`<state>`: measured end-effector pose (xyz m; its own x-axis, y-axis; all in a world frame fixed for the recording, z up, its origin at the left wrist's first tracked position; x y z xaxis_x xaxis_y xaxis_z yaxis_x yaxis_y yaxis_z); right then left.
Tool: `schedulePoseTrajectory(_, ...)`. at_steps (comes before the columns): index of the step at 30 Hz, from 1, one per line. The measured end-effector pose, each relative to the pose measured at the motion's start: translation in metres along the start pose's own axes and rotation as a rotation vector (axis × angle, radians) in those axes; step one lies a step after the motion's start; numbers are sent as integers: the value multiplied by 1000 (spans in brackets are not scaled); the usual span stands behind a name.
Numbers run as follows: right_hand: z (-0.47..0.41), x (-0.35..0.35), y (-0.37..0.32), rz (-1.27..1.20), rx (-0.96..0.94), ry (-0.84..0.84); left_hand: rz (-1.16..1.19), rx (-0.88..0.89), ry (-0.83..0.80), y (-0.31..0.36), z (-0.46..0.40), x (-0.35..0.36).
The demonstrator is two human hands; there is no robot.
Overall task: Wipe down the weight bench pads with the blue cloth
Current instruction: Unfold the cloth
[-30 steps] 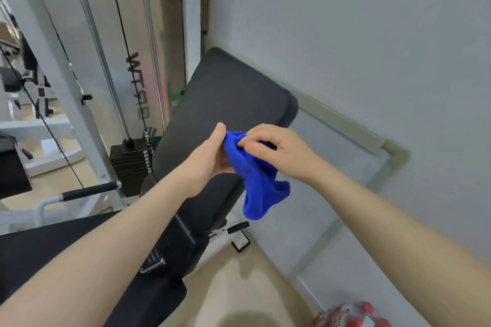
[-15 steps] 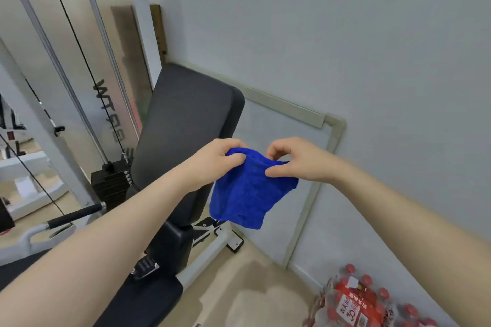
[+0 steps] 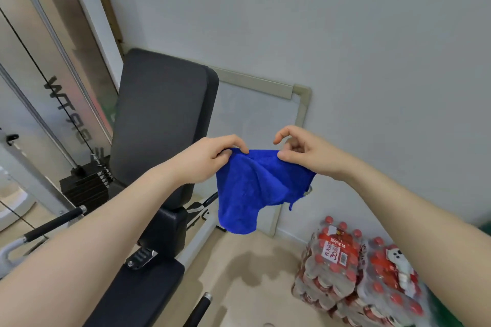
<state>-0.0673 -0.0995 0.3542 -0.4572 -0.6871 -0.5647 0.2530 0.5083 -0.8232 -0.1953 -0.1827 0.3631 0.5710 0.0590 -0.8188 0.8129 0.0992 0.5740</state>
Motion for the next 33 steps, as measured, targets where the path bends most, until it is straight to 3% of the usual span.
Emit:
schedulePoseTrajectory(5, 15, -7, -4, 226, 7, 5, 44, 49, -1, 16, -9, 9)
schedulePoseTrajectory(9, 27, -24, 32, 87, 181, 66, 54, 93, -26, 31, -22, 20)
schedulePoseTrajectory(13, 42, -38, 60, -171, 295, 71, -28, 222, -152, 58, -36, 53)
schedulePoseTrajectory(16, 53, -52, 78, -340, 337, 66, -54, 194, -162, 70, -60, 73)
schedulePoseTrajectory(18, 62, -66, 95, -336, 367, 82, -48, 182, -154, 81, -79, 90)
schedulePoseTrajectory(21, 72, -101, 125, -197, 406, 248, -50, 189, -167, 104, -108, 121)
schedulePoseTrajectory(23, 79, -126, 145, -93, 403, 321, 38, 116, -172, 118, -136, 145)
schedulePoseTrajectory(27, 85, -123, 186, -194, 371, 181, 297, -60, -162, 138, -177, 183)
schedulePoseTrajectory(33, 100, -121, 266, -209, 436, 115, 337, -156, -367, 144, -216, 258)
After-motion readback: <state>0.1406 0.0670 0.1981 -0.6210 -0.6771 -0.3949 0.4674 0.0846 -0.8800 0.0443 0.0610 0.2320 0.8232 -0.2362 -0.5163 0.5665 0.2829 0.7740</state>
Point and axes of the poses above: each hand's wrist, its own z-axis away from the middle knuckle, its own x-axis out of the palm, y = z × x, the point moved 10 cm from there along -z, towards the middle knuckle, and after that the axes turned 7 degrees about -x, right-handed, at the moved point
